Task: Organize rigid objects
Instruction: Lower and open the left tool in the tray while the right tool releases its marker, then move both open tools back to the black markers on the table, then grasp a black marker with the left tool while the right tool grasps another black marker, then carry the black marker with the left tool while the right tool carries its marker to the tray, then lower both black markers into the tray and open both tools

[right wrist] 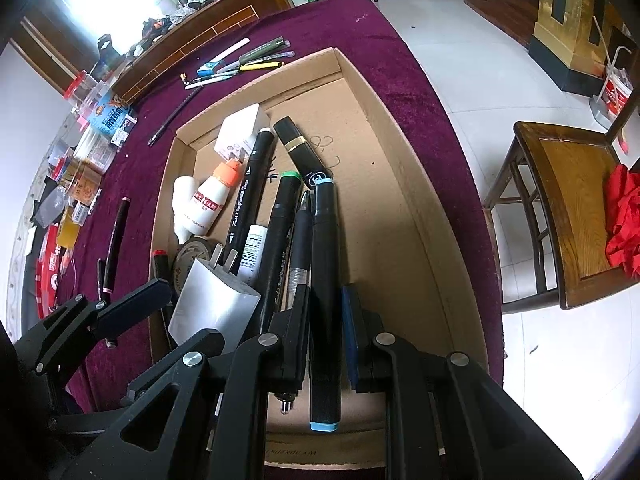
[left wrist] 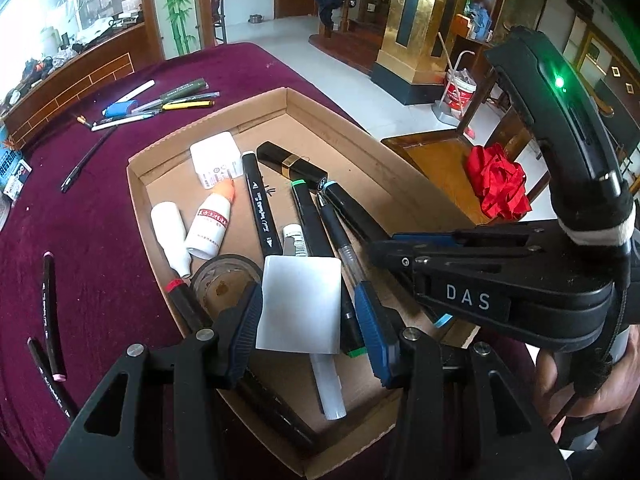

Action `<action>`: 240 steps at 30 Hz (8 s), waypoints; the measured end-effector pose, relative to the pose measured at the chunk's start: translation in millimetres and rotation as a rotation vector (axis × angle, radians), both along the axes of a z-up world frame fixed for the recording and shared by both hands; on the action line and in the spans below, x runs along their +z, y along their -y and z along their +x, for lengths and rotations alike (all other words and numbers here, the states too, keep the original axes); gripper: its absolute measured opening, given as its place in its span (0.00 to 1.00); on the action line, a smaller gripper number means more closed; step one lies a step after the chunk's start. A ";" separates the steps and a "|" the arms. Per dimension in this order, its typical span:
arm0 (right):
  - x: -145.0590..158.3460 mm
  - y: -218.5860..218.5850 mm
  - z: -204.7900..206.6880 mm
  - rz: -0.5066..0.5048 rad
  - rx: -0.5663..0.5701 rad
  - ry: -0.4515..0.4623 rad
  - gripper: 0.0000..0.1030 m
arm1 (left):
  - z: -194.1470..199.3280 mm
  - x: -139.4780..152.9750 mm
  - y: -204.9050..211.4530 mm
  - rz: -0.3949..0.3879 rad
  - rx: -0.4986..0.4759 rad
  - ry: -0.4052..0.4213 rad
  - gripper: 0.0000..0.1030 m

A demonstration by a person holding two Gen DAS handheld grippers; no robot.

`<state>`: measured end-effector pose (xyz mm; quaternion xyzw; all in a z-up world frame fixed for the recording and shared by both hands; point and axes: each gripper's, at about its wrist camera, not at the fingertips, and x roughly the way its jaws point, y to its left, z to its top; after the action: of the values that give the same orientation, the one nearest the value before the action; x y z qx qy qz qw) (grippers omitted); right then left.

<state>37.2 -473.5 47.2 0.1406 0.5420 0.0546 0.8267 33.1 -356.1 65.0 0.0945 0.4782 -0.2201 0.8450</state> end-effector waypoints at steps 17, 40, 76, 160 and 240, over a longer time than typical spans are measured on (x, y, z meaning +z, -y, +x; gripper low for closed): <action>21.2 -12.0 -11.1 -0.008 -0.031 0.049 0.15 | -10.7 11.1 -11.1 0.023 0.001 0.045 0.45; 48.3 -109.1 -15.0 0.052 0.086 0.125 0.20 | -12.4 20.6 -146.4 -0.085 0.280 -0.014 0.45; 26.6 -192.3 -21.8 0.044 0.285 0.078 0.43 | -7.2 -49.4 -290.0 -0.058 0.622 -0.180 0.13; 30.5 -188.5 -45.4 0.092 0.466 0.050 0.13 | -85.7 14.7 -241.0 -0.086 0.655 0.040 0.12; 3.3 19.3 9.1 0.050 0.024 -0.036 0.13 | 22.5 -2.7 -32.0 -0.096 0.210 -0.057 0.12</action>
<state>46.3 -492.8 50.6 0.1559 0.5568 0.0755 0.8124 55.6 -324.0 62.2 -0.0028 0.4981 -0.1556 0.8531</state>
